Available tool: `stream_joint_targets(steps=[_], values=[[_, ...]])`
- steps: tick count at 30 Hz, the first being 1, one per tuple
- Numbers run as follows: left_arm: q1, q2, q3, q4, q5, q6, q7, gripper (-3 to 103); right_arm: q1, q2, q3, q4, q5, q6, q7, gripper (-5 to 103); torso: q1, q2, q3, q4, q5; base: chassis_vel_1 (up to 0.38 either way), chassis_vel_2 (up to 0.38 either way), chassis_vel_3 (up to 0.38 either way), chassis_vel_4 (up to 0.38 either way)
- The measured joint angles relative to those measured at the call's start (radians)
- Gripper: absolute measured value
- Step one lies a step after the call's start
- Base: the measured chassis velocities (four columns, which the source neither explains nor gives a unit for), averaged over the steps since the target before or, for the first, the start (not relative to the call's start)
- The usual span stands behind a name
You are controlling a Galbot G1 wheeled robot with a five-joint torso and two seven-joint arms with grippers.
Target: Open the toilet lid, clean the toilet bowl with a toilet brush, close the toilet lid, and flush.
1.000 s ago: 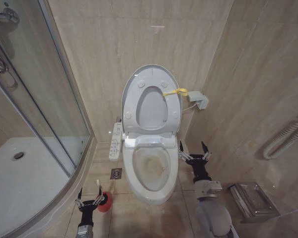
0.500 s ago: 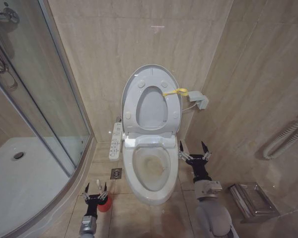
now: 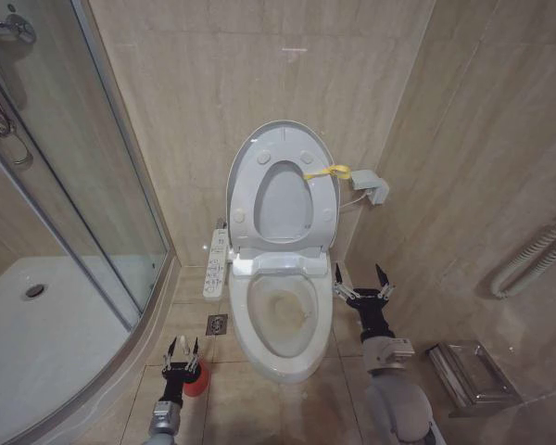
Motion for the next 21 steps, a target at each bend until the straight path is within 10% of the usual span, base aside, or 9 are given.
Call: stream_joint_targets(steps=[3,4,11,12,21], values=[[-0.004,0.001,-0.002,0.008,0.001,-0.005,0.006,66,0.0,0.0,0.0,0.0,0.0,0.0,0.0,100,0.0,0.0,0.0,0.0,-0.0001,0.0,0.0,0.0,0.0],[-0.006,0.001,-0.004,0.011,0.001,-0.007,0.007,40,0.0,0.0,0.0,0.0,0.0,0.0,0.0,100,0.0,0.0,0.0,0.0,0.0,0.0,0.0,0.0,0.0],[0.0,0.002,-0.009,0.003,0.001,-0.017,0.01,40,0.0,0.0,0.0,0.0,0.0,0.0,0.0,100,0.0,0.0,0.0,0.0,0.0,0.0,0.0,0.0,0.0],[0.008,0.002,-0.01,-0.013,0.002,-0.017,0.01,21,0.0,0.0,0.0,0.0,0.0,0.0,0.0,100,0.0,0.0,0.0,0.0,0.0,0.0,0.0,0.0,0.0],[0.111,0.005,-0.014,-0.234,0.0,-0.011,0.004,21,0.0,0.0,0.0,0.0,0.0,0.0,0.0,100,0.0,0.0,0.0,0.0,0.0,0.0,0.0,0.0,0.0]])
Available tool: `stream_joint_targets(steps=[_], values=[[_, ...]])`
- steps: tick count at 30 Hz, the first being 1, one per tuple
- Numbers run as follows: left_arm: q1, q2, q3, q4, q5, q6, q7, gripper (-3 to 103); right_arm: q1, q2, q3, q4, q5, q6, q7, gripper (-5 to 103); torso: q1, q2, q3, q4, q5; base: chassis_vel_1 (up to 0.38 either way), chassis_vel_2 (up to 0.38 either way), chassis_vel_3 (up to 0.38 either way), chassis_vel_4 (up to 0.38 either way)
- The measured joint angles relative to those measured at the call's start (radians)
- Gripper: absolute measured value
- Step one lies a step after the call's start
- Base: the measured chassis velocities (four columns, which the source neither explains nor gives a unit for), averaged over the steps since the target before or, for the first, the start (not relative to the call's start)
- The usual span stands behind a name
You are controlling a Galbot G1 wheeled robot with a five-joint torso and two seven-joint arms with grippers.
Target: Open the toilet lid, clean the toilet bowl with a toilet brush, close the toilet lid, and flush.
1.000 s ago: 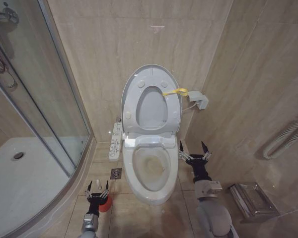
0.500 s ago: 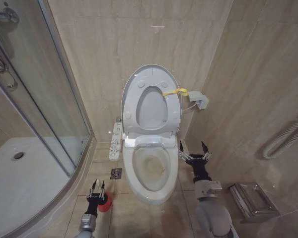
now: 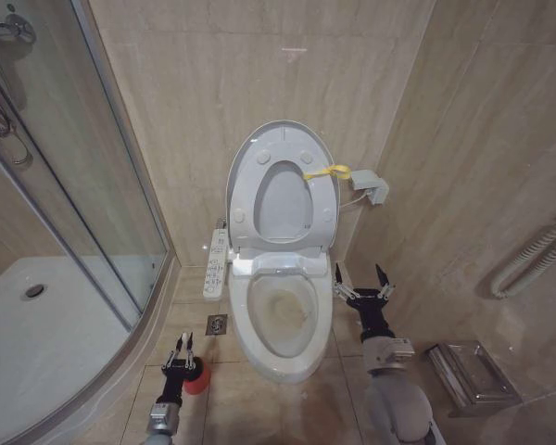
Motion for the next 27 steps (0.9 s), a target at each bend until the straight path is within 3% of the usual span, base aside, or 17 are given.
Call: stream_joint_targets(steps=[14,18,27], values=[[0.183,0.005,-0.041,-0.335,0.019,-0.002,-0.035,21,0.0,0.0,0.0,0.0,0.0,0.0,0.0,100,0.0,0.0,0.0,0.0001,0.0,0.0,0.0,0.0,0.0],[0.258,0.012,-0.017,-0.534,0.019,0.049,-0.061,21,0.0,0.0,0.0,0.0,0.0,0.0,0.0,100,0.0,0.0,0.0,0.0001,0.0001,0.0,0.0,0.0,0.0],[0.355,0.034,0.06,-0.777,0.021,0.116,-0.065,21,0.0,0.0,0.0,0.0,0.0,0.0,0.0,100,0.0,0.0,0.0,0.0001,0.0001,-0.006,0.005,0.008,-0.007]])
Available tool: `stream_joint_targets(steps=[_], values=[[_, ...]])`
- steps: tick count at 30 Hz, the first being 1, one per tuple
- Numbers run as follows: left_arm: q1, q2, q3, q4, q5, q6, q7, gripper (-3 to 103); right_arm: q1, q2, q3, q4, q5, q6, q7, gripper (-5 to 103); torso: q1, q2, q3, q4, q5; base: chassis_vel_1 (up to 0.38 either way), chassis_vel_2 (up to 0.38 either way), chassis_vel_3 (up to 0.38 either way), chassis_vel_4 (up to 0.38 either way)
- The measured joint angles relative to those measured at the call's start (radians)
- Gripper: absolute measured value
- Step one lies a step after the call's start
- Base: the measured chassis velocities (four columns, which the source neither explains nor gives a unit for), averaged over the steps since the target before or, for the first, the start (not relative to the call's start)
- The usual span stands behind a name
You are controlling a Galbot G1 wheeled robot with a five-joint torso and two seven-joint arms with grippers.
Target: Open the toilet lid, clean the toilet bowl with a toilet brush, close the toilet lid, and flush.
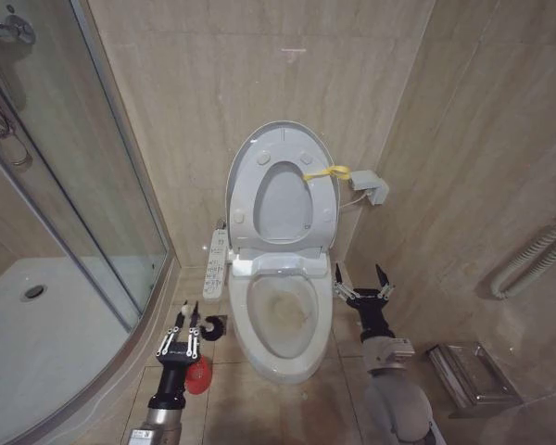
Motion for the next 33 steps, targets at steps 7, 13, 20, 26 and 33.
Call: stream_joint_targets(steps=[7,13,20,26,33], values=[[-0.011,0.02,0.043,-0.075,-0.002,0.04,0.002,21,0.0,0.0,0.0,0.0,0.0,0.0,0.0,100,0.0,0.0,0.0,0.0004,0.0001,-0.116,0.126,0.115,-0.129],[-0.144,0.053,0.11,-0.074,-0.047,0.116,0.015,21,0.0,0.0,0.0,0.0,0.0,0.0,0.0,100,0.001,0.0,0.001,-0.0004,-0.0004,-0.163,0.141,0.138,-0.155],[-0.271,0.08,0.237,-0.027,-0.13,0.183,0.031,21,0.0,0.0,0.0,0.0,0.0,0.0,0.0,100,0.0,0.0,0.0,-0.0002,0.0,-0.001,0.008,-0.009,0.023],[-0.377,0.073,0.352,0.087,-0.163,0.191,0.038,21,0.0,0.0,0.0,0.0,0.0,0.0,0.0,100,0.0,0.0,0.0,0.0,0.0,0.009,-0.012,-0.006,0.006],[-0.52,0.065,0.426,0.279,-0.191,0.184,0.046,21,0.0,0.0,0.0,0.0,0.0,0.0,0.0,100,0.0,0.0,0.0,0.0,-0.0001,0.0,0.0,0.0,0.0]])
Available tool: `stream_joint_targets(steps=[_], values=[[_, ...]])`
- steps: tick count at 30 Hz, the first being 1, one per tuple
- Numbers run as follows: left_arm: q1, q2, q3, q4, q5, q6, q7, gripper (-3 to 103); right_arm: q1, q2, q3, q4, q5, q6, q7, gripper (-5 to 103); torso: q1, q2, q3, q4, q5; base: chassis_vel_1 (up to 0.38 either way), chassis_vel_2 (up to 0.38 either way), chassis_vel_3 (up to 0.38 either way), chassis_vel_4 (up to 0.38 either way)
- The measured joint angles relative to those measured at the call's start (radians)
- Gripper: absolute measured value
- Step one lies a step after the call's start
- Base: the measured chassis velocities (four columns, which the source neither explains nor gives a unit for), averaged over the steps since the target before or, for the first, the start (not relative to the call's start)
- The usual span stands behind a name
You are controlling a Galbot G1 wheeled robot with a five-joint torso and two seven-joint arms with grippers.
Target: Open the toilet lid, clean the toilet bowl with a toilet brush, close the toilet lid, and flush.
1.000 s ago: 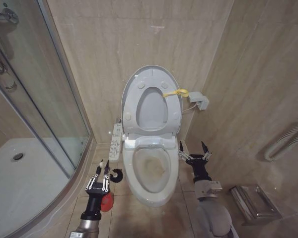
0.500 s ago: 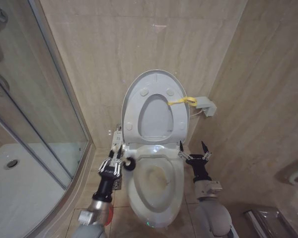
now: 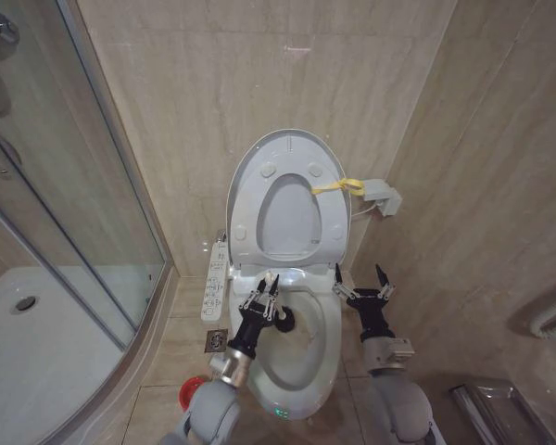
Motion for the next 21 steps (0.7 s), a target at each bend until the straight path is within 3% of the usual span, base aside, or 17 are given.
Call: stream_joint_targets(steps=[7,15,21], values=[[-0.095,-0.024,0.058,0.144,-0.005,-0.013,0.004,21,0.0,0.0,0.0,0.0,0.0,0.0,0.0,100,0.0,0.0,0.0,-0.0002,0.0,0.0,0.0,0.0,0.0],[-0.168,-0.058,0.097,0.378,0.001,-0.087,0.032,21,0.0,0.0,0.0,0.0,0.0,0.0,0.0,100,0.0,0.0,0.0,0.0,0.0,0.0,0.0,0.0,0.0],[-0.19,-0.075,0.109,0.447,0.009,-0.106,0.045,21,0.0,0.0,0.0,0.0,0.0,0.0,0.0,100,0.0,0.0,0.0,0.0,0.0,0.0,0.0,0.0,0.0]])
